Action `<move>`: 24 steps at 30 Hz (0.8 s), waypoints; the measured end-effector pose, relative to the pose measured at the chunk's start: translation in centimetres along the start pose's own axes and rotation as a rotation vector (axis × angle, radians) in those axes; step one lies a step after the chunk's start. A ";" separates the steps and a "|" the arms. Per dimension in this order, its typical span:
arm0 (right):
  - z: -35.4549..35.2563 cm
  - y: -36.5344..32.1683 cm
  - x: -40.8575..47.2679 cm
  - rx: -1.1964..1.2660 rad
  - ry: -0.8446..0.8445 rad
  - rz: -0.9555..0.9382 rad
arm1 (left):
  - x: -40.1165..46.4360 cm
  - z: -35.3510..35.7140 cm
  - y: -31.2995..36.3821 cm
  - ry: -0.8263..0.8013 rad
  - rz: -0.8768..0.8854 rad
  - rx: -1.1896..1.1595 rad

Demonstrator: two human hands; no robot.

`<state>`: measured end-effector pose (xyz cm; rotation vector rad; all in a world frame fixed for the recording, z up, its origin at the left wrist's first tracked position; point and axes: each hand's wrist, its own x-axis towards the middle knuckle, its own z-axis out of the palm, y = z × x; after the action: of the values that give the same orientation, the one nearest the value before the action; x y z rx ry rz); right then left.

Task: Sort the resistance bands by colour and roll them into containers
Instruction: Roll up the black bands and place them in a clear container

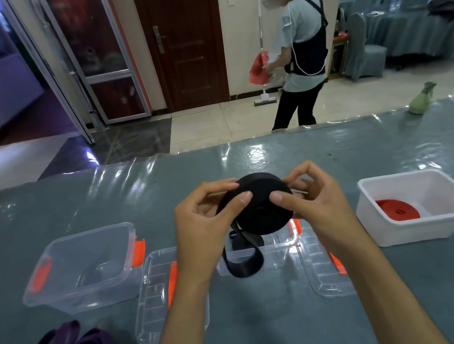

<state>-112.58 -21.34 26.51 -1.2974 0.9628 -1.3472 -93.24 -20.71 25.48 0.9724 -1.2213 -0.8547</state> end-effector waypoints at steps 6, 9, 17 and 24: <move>-0.3 0.3 0.1 0.056 0.068 -0.003 | -0.1 -0.5 -0.1 -0.136 -0.061 -0.050; -0.6 0.2 0.3 0.018 -0.004 -0.002 | -0.4 0.1 0.1 -0.037 -0.033 -0.045; -0.9 0.2 0.5 0.035 -0.014 0.026 | 0.0 0.1 -0.4 -0.048 -0.027 -0.052; -0.8 -0.2 0.4 0.052 0.074 -0.033 | 0.1 -0.1 -0.3 -0.156 -0.089 -0.072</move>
<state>-113.35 -21.79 26.68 -1.2365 0.9534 -1.4454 -93.13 -20.89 25.28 0.9207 -1.2773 -1.0545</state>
